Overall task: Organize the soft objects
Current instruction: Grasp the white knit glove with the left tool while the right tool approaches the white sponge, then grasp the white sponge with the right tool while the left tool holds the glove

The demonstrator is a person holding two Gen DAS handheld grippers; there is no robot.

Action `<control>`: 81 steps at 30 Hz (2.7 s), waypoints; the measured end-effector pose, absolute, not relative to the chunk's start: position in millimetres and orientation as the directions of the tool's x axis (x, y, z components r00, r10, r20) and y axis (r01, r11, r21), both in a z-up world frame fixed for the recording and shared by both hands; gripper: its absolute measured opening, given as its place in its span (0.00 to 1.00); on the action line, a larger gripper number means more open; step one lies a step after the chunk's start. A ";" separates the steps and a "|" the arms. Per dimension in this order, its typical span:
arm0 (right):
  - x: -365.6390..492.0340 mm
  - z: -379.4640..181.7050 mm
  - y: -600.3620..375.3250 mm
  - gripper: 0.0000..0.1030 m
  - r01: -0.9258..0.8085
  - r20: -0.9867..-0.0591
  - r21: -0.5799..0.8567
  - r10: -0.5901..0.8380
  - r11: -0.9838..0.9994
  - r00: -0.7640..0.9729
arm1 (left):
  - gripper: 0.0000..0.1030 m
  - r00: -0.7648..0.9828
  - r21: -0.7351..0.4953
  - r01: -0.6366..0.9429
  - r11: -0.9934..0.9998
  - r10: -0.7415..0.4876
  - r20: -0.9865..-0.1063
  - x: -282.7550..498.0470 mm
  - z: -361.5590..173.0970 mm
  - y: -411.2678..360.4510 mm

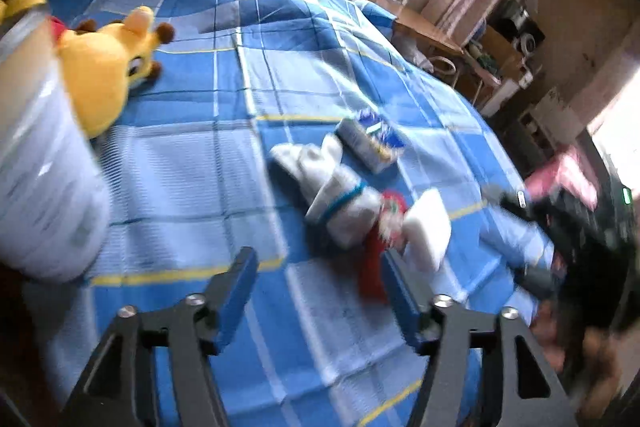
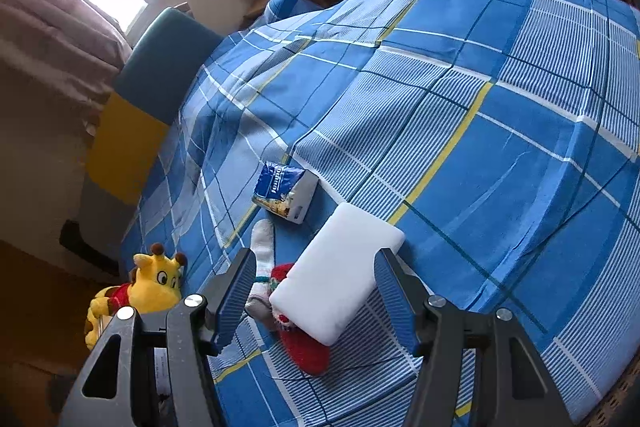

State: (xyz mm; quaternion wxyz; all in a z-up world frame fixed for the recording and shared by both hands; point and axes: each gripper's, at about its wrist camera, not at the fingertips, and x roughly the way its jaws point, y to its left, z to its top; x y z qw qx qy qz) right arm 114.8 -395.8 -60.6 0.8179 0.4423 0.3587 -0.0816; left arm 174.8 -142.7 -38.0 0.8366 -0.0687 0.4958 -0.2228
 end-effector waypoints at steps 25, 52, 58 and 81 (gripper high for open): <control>117.9 -75.6 -402.1 0.61 0.482 -0.671 0.689 0.224 0.542 0.707 | 0.34 0.358 -0.365 0.267 0.892 -0.443 -0.822 205.2 -67.6 -133.9; 144.0 -102.6 -390.8 0.80 0.589 -0.770 0.621 0.259 0.517 0.584 | 0.35 0.568 -0.181 0.327 0.928 -0.346 -0.747 60.2 -86.6 -39.2; 160.9 -103.5 -388.0 0.80 0.608 -0.784 0.598 0.221 0.522 0.580 | 0.35 0.582 -0.168 0.330 0.929 -0.340 -0.739 57.3 -87.8 -40.3; 191.0 -108.5 -358.0 0.65 0.558 -0.922 0.038 -0.187 0.829 0.341 | 0.37 0.606 -0.138 0.315 0.939 -0.311 -0.733 53.8 -91.3 -46.1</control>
